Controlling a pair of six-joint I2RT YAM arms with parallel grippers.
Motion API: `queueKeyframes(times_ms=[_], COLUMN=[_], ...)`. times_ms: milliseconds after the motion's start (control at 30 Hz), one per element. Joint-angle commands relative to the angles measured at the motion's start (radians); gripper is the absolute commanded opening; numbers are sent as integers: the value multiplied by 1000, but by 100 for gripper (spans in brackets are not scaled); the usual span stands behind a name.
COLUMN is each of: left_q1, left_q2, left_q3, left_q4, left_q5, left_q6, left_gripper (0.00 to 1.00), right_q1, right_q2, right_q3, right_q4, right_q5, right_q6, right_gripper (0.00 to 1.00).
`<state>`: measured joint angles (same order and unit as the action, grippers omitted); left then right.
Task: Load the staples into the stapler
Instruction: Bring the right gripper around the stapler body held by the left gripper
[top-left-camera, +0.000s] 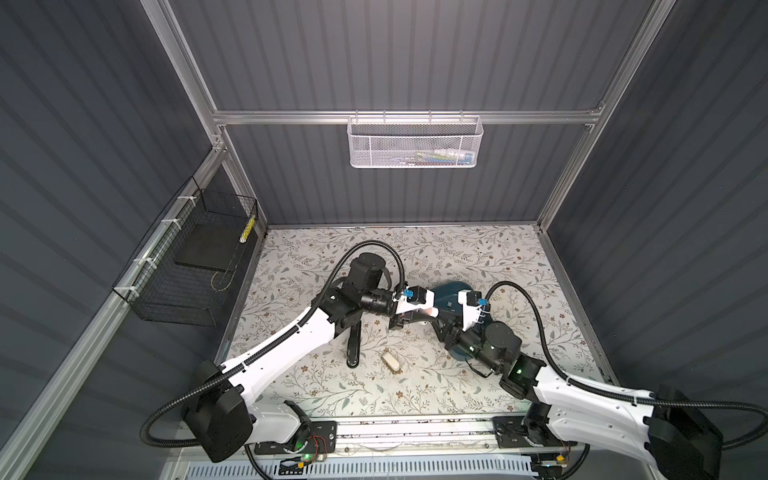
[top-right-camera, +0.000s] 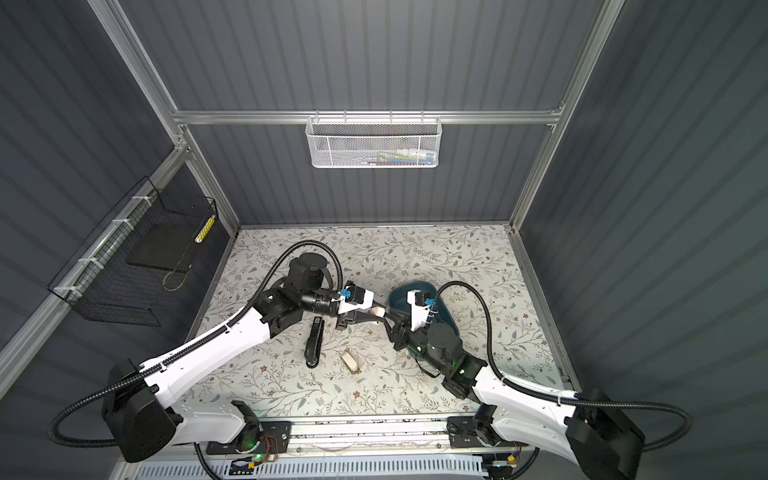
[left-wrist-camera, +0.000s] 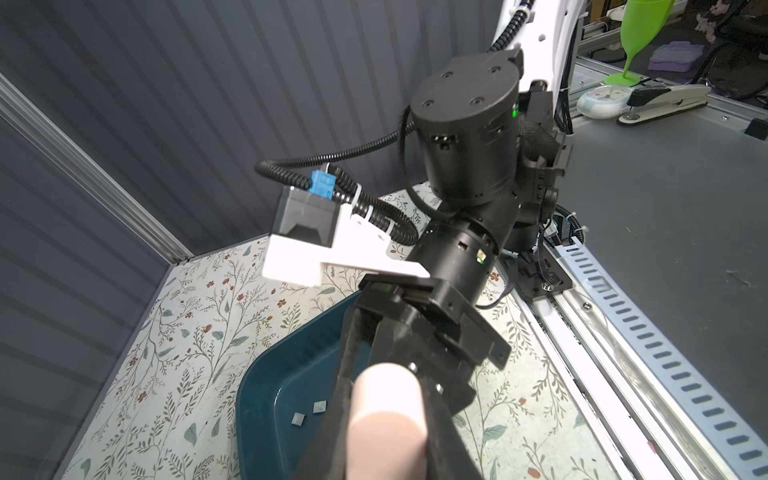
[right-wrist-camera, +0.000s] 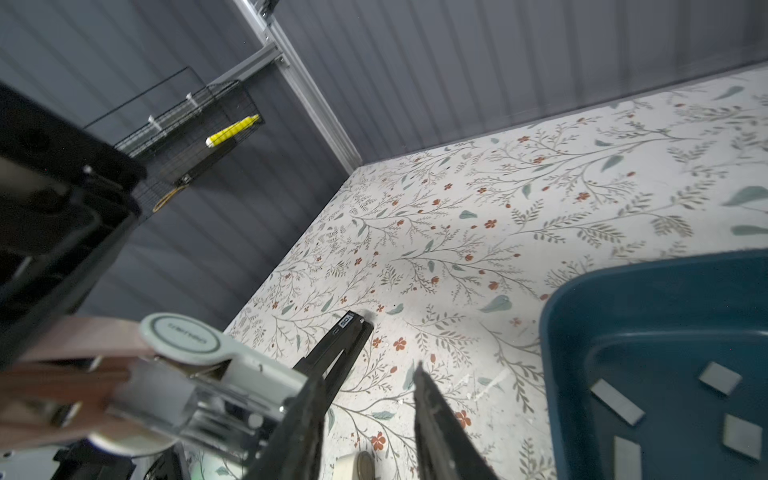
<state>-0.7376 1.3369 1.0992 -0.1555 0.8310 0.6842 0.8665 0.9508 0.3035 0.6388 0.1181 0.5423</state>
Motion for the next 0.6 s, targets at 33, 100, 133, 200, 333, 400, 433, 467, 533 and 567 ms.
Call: queueKeyframes(times_ms=[33, 100, 133, 200, 333, 400, 433, 467, 533, 567], left_q1=[8, 8, 8, 8, 8, 8, 8, 8, 8, 9], left_q2=[-4, -7, -7, -7, -5, -4, -2, -1, -1, -1], left_q3=[0, -1, -1, -1, -1, 1, 2, 2, 5, 7], left_q4=[-6, -5, -5, -6, -9, -8, -9, -11, -20, -25], left_q5=[-13, -17, -15, -13, -11, -5, 0, 8, 40, 58], left_q6=[24, 28, 29, 29, 31, 31, 30, 32, 40, 49], left_gripper=[0, 0, 0, 0, 0, 0, 0, 0, 0, 0], right_q1=[11, 11, 11, 11, 11, 11, 11, 12, 14, 15], right_q2=[-119, -171, -195, -238, -310, -330, -333, -330, -311, -299], right_q3=[-40, -51, -54, -58, -43, -24, -12, -4, 13, 19], right_q4=[-49, -85, -99, -123, -165, -181, -185, -186, -184, -181], right_q5=[113, 143, 155, 163, 102, -1, -67, -117, -210, -238], right_q6=[-101, -135, -157, -201, -303, -357, -385, -406, -448, -462], right_gripper=[47, 48, 49, 52, 57, 60, 63, 66, 71, 73])
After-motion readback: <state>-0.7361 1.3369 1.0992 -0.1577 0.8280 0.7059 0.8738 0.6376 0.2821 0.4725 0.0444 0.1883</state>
